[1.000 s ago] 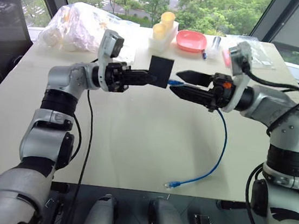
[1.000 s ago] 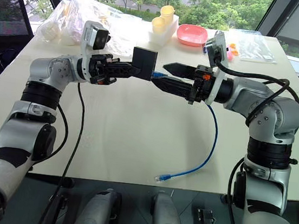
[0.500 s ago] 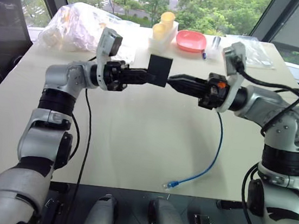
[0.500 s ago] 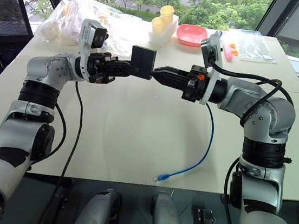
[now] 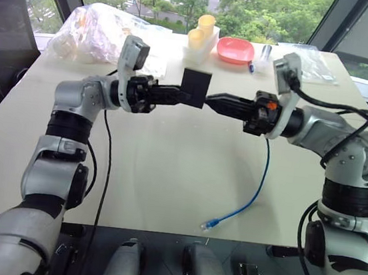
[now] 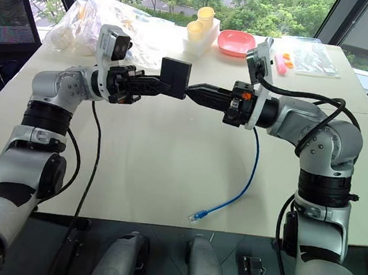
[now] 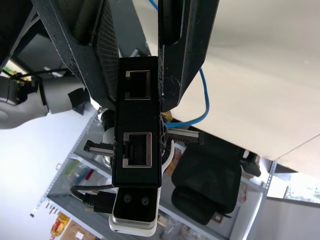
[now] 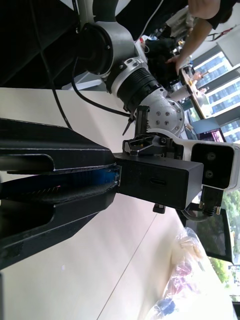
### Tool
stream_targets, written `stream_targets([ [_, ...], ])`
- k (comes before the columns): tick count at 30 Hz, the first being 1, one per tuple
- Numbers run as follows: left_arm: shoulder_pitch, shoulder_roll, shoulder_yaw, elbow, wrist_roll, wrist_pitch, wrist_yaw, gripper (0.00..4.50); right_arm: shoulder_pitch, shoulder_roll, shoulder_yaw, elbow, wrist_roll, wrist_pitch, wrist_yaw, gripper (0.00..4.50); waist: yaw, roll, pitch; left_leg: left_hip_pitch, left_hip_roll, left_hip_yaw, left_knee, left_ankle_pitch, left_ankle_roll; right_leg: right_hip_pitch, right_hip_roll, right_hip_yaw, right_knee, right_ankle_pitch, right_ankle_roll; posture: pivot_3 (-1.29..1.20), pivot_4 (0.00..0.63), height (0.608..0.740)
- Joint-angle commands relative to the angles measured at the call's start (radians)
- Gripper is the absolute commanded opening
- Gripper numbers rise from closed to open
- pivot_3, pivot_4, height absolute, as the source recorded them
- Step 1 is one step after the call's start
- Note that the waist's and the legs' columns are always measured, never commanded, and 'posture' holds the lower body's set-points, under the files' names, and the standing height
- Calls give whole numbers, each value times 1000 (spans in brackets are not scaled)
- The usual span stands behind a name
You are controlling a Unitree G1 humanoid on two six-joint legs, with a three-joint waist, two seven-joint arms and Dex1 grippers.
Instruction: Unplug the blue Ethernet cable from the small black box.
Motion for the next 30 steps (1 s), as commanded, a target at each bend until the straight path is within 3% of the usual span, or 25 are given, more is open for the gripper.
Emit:
stream_targets([
  [1,-9,-10,-17,-59,-10,-10,-4,455,-5,-10,12,-24,-14,-31,-7,38,0,0,0,0,0,0,0,0,0,0,0,0,0,0,0,0,150,735],
  [25,-32,84,19,-33,-25,-21,18,455,26,-101,-32,76,-71,-129,-8,38,0,0,0,0,0,1,2,-1,1,0,0,0,0,0,0,0,150,735],
  [28,-18,80,10,-49,1,-54,61,455,34,-99,-8,94,-135,-174,-39,38,0,0,0,0,0,1,3,-1,1,0,0,0,0,0,0,0,150,735],
  [30,15,42,-5,-63,74,-162,192,455,54,-123,89,167,-315,-255,-126,38,1,0,0,0,0,1,3,-1,1,0,0,0,0,0,0,0,150,735],
])
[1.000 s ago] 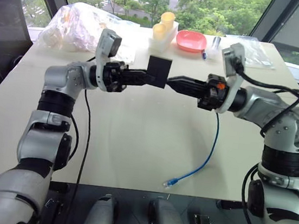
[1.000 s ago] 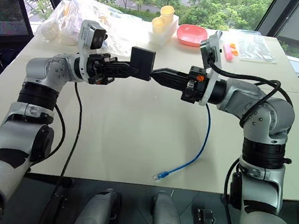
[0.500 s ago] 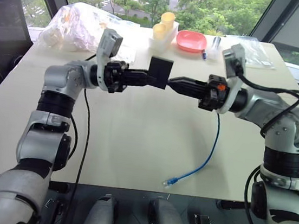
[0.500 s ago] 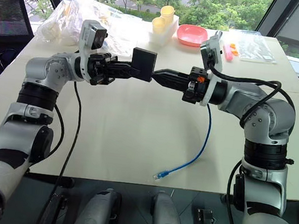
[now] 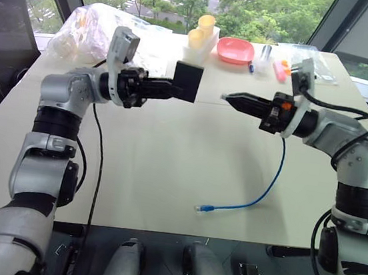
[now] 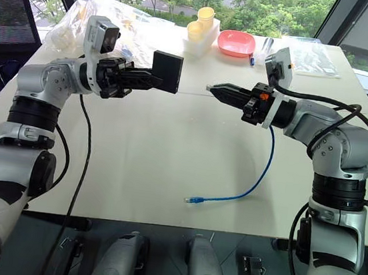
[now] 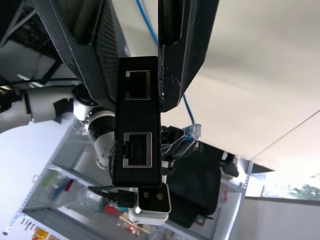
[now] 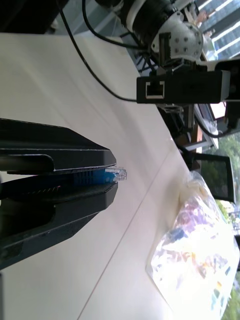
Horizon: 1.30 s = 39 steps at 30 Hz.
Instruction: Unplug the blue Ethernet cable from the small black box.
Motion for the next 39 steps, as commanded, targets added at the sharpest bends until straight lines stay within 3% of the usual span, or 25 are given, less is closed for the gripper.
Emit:
stream_targets([
  [1,55,-54,-10,-56,102,-165,187,455,30,-32,122,110,-251,-122,-132,38,1,0,0,1,0,0,0,0,0,1,0,0,0,0,0,0,150,735],
  [3,122,-96,-30,-85,136,-234,240,455,43,-5,141,173,-304,-135,-187,38,6,0,0,1,0,0,1,0,0,3,-1,0,0,0,0,0,150,735],
  [7,192,-177,-37,-59,177,-327,332,455,37,77,171,294,-372,-194,-222,1683,3,0,0,-1,0,1,2,0,0,0,-1,2,0,1,2,0,150,735],
  [12,226,-243,-40,25,246,-488,444,455,62,150,185,454,-489,-346,-318,4287,2,0,0,0,0,1,3,0,0,0,-1,3,0,2,3,0,150,735],
  [13,225,-249,-37,38,251,-506,459,455,67,156,178,457,-496,-368,-323,4436,1,0,0,0,0,1,3,0,0,1,-1,3,0,2,3,0,150,735],
  [22,270,-297,3,214,409,-829,877,455,266,232,-7,-2,-327,-397,-338,4436,3,0,0,0,0,-1,3,-1,1,1,-2,3,-1,3,5,0,150,735],
  [29,346,-338,10,262,453,-933,1028,455,341,305,-15,-93,-302,-354,-403,4436,8,0,0,1,0,0,3,-1,1,3,-2,4,-1,4,6,0,150,735],
  [37,377,-337,12,189,450,-970,1056,4094,343,304,-14,-99,-300,-351,-405,4500,3,0,0,2,-1,0,4,-1,1,3,-1,4,-1,4,7,0,150,735],
  [38,385,-332,12,160,451,-957,1064,4430,346,298,-14,-101,-296,-347,-398,4500,3,0,0,2,-1,0,4,-1,2,3,-1,4,-1,4,7,0,150,735],
  [39,395,-327,15,130,447,-941,1071,4430,350,293,-14,-104,-295,-345,-392,4500,3,0,0,1,-1,0,4,-1,2,3,-1,4,-1,4,7,0,150,735],
])
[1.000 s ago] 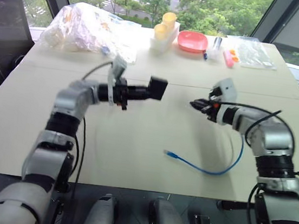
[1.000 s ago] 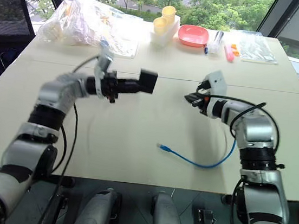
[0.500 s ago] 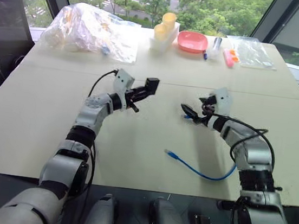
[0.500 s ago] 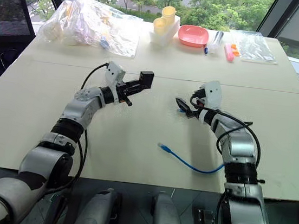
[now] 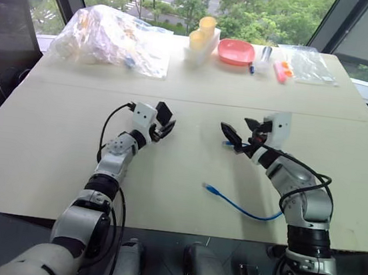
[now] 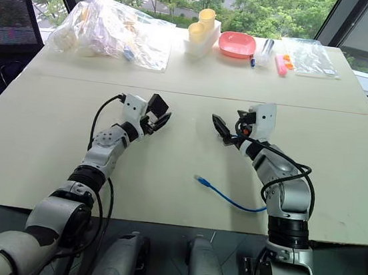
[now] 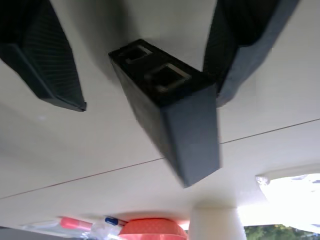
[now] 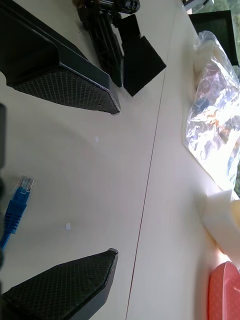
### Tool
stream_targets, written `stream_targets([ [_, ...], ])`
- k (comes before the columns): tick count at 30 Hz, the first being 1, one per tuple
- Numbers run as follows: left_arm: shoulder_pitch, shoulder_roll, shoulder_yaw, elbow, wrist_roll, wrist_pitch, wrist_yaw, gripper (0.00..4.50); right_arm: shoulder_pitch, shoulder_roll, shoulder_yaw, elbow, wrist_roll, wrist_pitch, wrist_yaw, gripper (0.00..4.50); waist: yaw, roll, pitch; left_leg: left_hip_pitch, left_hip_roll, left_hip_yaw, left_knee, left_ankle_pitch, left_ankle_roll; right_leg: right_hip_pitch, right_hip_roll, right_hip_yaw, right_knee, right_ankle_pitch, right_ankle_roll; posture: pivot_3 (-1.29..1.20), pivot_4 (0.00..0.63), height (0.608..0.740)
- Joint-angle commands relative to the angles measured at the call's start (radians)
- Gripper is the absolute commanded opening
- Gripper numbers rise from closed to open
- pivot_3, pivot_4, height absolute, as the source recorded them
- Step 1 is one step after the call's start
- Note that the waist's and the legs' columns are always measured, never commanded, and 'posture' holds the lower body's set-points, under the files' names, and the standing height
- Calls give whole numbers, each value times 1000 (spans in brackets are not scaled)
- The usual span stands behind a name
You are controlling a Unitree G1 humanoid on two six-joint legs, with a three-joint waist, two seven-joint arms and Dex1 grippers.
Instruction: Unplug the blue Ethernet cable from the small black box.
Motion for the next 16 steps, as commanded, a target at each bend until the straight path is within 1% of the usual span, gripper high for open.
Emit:
stream_targets([
  [1,18,17,17,-113,-6,23,25,4430,0,-18,-10,-52,17,0,20,4500,0,0,0,0,0,0,0,0,0,0,0,0,0,0,0,0,150,735],
  [4,110,49,17,-350,-36,140,16,4430,29,-38,-22,-69,16,-5,33,4500,-1,0,0,0,0,0,0,0,0,0,0,0,0,0,0,0,150,735],
  [7,235,102,9,-654,-61,300,14,4430,71,-58,-48,-106,29,5,39,4500,-3,0,0,0,2,-1,-1,0,0,0,-1,0,0,0,0,0,150,735],
  [10,324,143,17,-860,-84,430,31,4430,101,-68,-70,-136,45,16,35,4500,-2,0,0,0,2,-1,-1,0,0,0,-1,1,0,0,0,0,150,735],
  [12,376,161,30,-982,-111,518,46,4430,118,-71,-82,-152,53,20,33,4500,-2,0,0,1,2,-1,-1,0,0,1,-1,1,0,0,0,0,150,735],
  [16,438,169,50,-1113,-179,649,55,4430,134,-62,-95,-167,70,16,22,4500,-2,0,0,2,2,0,0,0,1,2,-1,1,-1,0,0,0,150,735],
])
